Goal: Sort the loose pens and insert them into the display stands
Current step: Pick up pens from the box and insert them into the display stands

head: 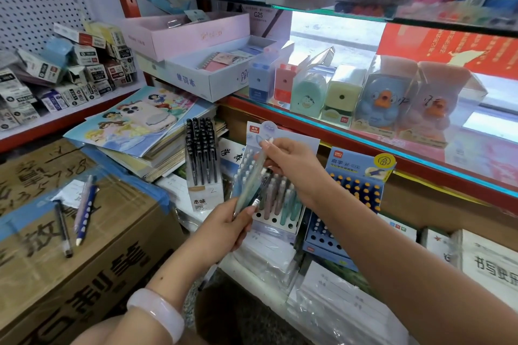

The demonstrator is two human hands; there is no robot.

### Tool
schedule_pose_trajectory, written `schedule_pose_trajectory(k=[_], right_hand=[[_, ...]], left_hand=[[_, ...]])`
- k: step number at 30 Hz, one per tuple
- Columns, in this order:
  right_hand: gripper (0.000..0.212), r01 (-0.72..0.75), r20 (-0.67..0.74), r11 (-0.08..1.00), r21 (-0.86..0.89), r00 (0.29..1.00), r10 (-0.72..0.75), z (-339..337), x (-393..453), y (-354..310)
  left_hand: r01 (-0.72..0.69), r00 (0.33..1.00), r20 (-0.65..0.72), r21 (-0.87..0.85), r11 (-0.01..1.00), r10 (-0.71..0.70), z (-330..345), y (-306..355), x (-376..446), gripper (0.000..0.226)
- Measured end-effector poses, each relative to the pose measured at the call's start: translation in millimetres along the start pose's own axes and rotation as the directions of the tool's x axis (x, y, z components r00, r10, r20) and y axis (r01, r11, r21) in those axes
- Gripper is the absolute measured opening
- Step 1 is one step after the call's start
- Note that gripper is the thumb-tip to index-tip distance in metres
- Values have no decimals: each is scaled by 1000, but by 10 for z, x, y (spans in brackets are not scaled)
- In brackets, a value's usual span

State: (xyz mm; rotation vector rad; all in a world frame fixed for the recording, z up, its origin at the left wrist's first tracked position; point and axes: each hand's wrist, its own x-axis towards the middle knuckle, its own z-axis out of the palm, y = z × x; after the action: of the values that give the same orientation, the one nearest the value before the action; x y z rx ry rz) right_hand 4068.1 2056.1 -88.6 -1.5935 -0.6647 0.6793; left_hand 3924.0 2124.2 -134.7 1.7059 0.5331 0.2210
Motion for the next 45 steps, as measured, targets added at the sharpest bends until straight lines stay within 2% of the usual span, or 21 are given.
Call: schedule_pose_trajectory(k=[2,5,7,8,10,13,15,19,28,31,33,37,40,42,45], right_hand=[[21,-20,-15,998,58,1000,21,22,43,-10],[23,25,-172,988,150,985,1,-29,101,-24],[22,93,-268,971,220,963,-32,-105,139,-32],[21,122,-301,977,178,952,-64,-137,149,-12],[18,146,-302,989,-32,941,-149,-152,133,75],[9,171,-150,912,-372,959,-241,-61,75,265],[14,187,-56,836,-517,966,-251,13,76,391],[20,169,10,744,-646,977,-213,75,106,552],[19,165,68,683,-711,984,-166,51,155,580],[23,155,77,705,-692,987,-141,58,172,574],[25,159,70,707,-690,986,-153,63,173,575],[20,174,78,636,-751,981,-177,86,152,592],[20,195,65,603,-774,971,-231,97,121,547],[22,207,37,658,-724,964,-263,118,95,455],[26,186,99,842,-506,983,-157,196,43,301]], left_hand=[[25,1000,-18,-17,1000,-25,-26,-16,13,16],[76,995,-65,14,997,-75,-95,-82,59,17],[119,981,-162,67,991,-107,-161,-143,99,18],[143,965,-233,79,987,-121,-199,-173,119,18],[180,919,-364,47,982,-151,-274,-211,148,18],[176,867,-470,-22,984,-166,-338,-232,165,21],[173,854,-498,5,985,-148,-338,-234,163,23],[159,858,-498,25,987,-125,-316,-222,151,21],[151,857,-504,41,988,-110,-321,-206,144,20],[145,858,-503,43,989,-104,-318,-203,141,20],[145,858,-502,41,989,-105,-316,-200,136,20],[143,865,-488,13,990,-118,-302,-184,120,18],[140,880,-448,-71,988,-157,-281,-159,105,18],[112,923,-353,-138,984,-155,-256,-139,92,18],[79,974,-203,-119,990,-102,-199,-109,76,19]])
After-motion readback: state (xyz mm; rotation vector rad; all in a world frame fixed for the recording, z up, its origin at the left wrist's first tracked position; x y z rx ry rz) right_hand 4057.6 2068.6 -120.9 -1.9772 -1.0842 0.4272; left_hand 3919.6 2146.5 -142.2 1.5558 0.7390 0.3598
